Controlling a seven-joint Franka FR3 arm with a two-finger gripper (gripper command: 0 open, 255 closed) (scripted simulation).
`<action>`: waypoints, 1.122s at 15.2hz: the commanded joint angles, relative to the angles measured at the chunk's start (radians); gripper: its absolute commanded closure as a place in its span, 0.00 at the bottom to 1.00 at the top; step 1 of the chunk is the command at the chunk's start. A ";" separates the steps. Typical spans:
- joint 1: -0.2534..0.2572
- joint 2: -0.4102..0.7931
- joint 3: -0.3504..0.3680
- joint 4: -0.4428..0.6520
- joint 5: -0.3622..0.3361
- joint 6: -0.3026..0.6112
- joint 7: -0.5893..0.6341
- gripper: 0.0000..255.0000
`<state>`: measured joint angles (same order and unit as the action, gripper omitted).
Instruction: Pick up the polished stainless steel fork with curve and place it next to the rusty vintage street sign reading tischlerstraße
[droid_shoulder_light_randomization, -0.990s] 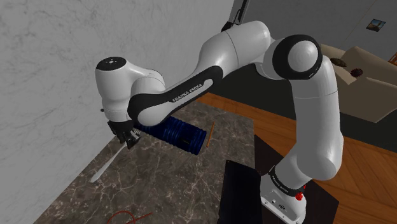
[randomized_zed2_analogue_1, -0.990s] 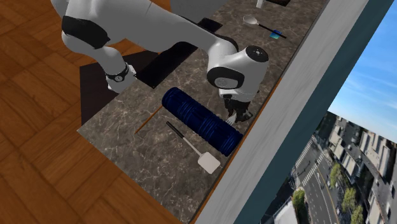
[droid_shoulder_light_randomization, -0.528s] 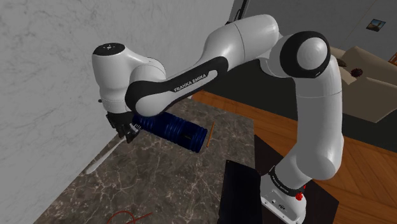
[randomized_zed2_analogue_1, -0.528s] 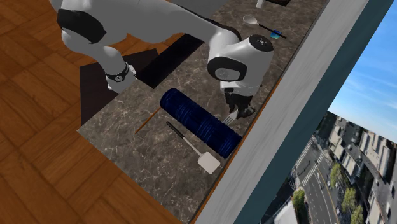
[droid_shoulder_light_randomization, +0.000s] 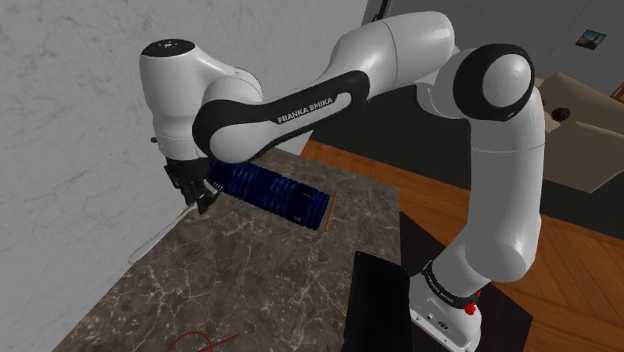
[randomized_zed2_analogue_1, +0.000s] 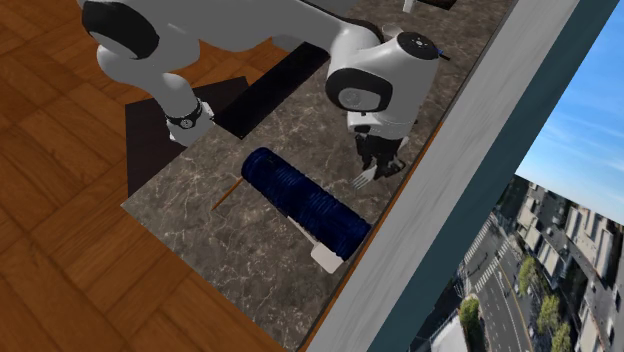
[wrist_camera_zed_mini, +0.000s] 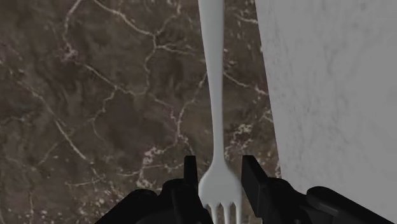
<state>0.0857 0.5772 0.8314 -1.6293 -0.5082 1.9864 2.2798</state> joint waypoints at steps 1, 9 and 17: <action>-0.022 -0.039 0.019 -0.051 0.019 0.014 0.007 1.00; -0.210 -0.359 0.188 -0.444 0.228 0.177 -0.007 1.00; -0.192 -0.839 0.223 -0.744 0.737 0.233 -0.260 1.00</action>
<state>-0.1375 -0.1880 1.0802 -2.3342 0.1455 2.2244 2.0668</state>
